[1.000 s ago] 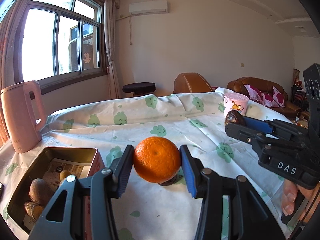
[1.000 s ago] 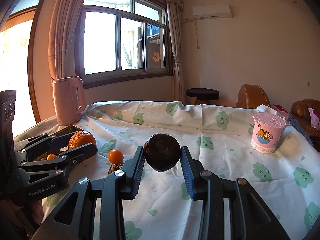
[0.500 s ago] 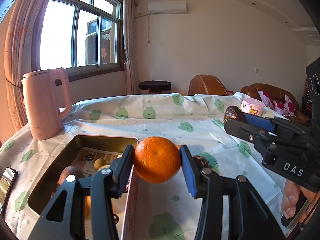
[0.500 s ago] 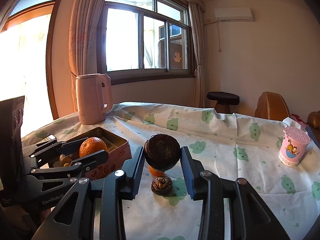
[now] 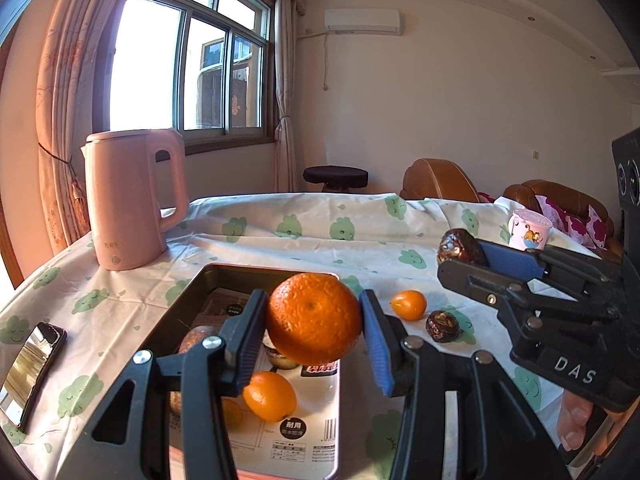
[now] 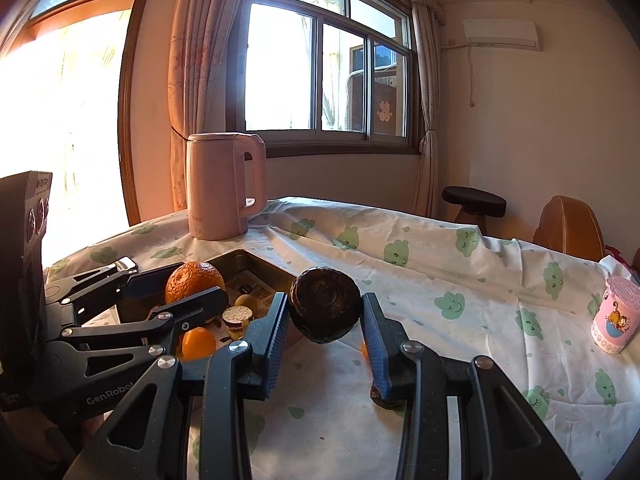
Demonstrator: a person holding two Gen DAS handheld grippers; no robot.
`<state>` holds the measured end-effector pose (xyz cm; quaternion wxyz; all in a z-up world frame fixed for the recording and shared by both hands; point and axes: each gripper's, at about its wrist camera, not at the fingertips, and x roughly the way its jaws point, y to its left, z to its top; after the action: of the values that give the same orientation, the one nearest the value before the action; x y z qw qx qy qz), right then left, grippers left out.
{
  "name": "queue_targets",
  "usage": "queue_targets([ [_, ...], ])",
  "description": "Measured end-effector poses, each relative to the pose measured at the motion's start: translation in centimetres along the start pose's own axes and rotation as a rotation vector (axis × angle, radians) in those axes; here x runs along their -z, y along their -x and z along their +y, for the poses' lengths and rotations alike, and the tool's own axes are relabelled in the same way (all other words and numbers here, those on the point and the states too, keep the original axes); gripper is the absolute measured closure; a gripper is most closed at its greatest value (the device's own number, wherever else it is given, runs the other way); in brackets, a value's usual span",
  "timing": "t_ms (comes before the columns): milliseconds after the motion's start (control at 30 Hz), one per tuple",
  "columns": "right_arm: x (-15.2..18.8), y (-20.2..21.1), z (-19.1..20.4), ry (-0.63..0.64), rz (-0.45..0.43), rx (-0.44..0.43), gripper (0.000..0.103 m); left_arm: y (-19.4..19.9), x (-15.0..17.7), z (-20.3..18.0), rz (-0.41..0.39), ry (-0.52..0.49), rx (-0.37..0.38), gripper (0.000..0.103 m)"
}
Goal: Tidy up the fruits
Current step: 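Carry the orange to the tin with the left tool while the right carries the brown fruit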
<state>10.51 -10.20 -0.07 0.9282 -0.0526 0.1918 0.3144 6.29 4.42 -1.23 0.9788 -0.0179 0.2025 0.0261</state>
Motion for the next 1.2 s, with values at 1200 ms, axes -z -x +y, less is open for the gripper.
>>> queue_targets([
  [1200,-0.5,-4.8,6.2,0.050,0.073,-0.103,0.064,-1.4,-0.2,6.3,0.063,0.049,-0.111,0.055],
])
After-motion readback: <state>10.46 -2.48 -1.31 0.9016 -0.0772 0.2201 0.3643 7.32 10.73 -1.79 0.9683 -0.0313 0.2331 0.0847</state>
